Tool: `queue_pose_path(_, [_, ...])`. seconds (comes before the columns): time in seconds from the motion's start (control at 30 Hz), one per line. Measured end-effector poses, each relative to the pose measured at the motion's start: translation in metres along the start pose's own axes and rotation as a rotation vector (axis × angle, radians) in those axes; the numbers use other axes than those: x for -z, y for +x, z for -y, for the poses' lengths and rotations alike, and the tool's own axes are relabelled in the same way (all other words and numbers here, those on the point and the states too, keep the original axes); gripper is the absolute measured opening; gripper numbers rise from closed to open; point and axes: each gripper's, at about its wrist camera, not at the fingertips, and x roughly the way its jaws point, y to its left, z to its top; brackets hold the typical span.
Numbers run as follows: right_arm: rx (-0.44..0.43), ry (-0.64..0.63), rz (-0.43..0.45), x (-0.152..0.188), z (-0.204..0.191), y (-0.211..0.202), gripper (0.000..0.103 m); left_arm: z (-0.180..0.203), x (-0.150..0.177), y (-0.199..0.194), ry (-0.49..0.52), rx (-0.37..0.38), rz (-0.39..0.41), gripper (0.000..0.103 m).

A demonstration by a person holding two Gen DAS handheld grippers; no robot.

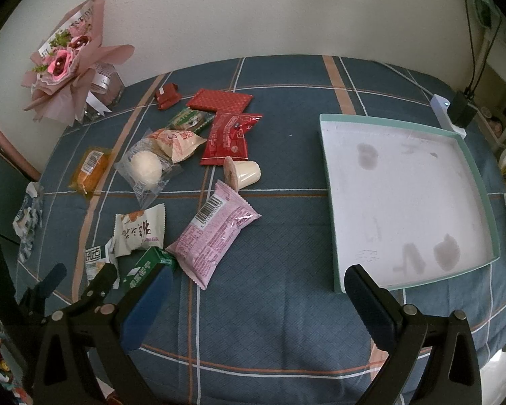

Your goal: Organize snacks

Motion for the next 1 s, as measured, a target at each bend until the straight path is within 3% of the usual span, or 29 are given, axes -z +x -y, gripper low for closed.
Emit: queue_pose_path(1.0, [-0.006, 0.002, -0.009, -0.0022, -0.0016, 0.0054, 0.103, -0.0076, 0.0025, 0.0071, -0.036, -0.002, -0.036, 0.103])
